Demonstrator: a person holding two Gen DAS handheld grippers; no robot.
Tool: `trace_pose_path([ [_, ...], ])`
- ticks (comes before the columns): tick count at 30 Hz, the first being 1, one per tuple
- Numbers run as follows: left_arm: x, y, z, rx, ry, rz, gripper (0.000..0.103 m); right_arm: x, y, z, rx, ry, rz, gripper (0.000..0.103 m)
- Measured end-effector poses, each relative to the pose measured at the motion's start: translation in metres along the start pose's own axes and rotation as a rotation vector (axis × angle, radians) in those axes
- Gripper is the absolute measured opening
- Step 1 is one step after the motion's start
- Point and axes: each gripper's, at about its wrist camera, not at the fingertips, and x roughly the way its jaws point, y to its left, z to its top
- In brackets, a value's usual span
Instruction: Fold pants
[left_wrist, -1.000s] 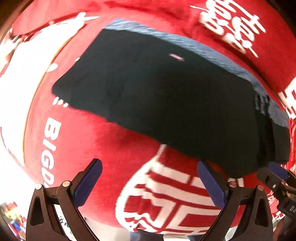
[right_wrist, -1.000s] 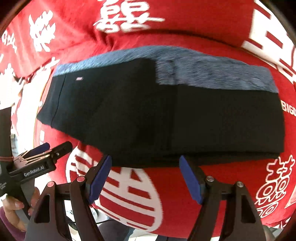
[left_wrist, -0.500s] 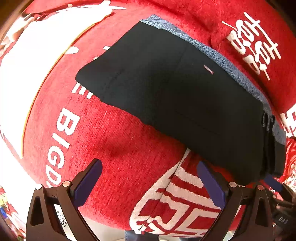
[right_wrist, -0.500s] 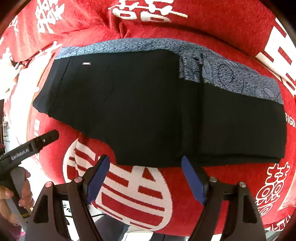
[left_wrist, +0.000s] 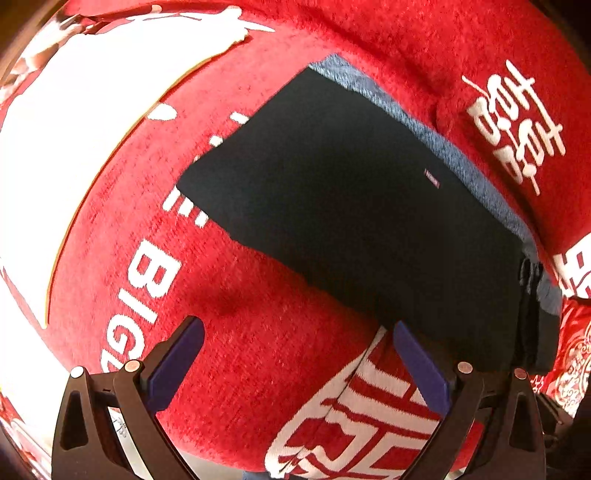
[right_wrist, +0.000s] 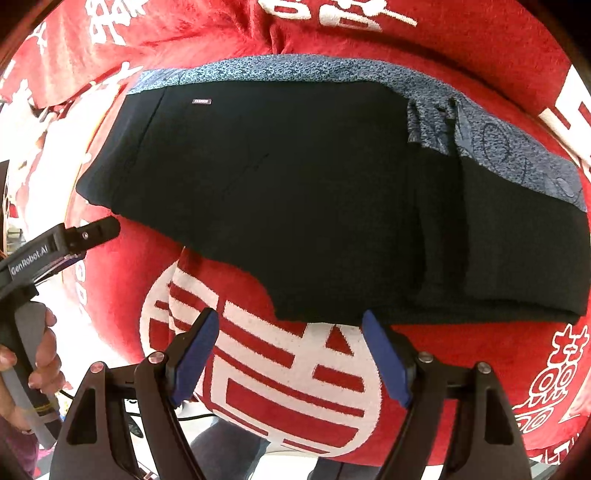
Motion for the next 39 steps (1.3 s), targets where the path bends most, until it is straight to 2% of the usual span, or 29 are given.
trace_pose_path([
  [5,-0.010,0.017,0.014,-0.038,-0.056,-0.077,0.103,0.001,0.001,0.003,-0.001,-0.002,0.006,0.083],
  [9,-0.011,0.031,0.021,-0.086,-0.081,-0.125,0.103,0.000,0.000,0.004,0.002,-0.005,0.013,0.083],
  [14,-0.012,0.056,0.020,-0.150,-0.099,-0.222,0.103,0.001,-0.002,0.004,-0.001,-0.006,0.016,0.083],
  [17,-0.010,0.063,0.012,-0.187,-0.106,-0.299,0.103,0.004,-0.001,0.004,-0.001,-0.004,0.015,0.083],
  [23,0.001,0.069,0.011,-0.249,-0.089,-0.510,0.103,0.006,0.000,0.004,0.000,-0.004,0.011,0.083],
  [25,0.007,0.064,0.011,-0.260,-0.083,-0.553,0.103,0.006,0.000,0.005,-0.001,-0.005,0.010,0.083],
  [31,0.017,0.053,0.016,-0.285,-0.097,-0.595,0.103,0.007,-0.001,0.004,0.007,-0.014,0.019,0.083],
  [36,0.017,0.045,0.021,-0.331,-0.102,-0.585,0.103,0.006,-0.001,0.003,0.015,-0.015,0.021,0.083],
  [39,0.002,0.034,0.024,-0.303,-0.148,-0.607,0.103,0.004,-0.002,0.003,0.017,-0.018,0.027,0.083],
])
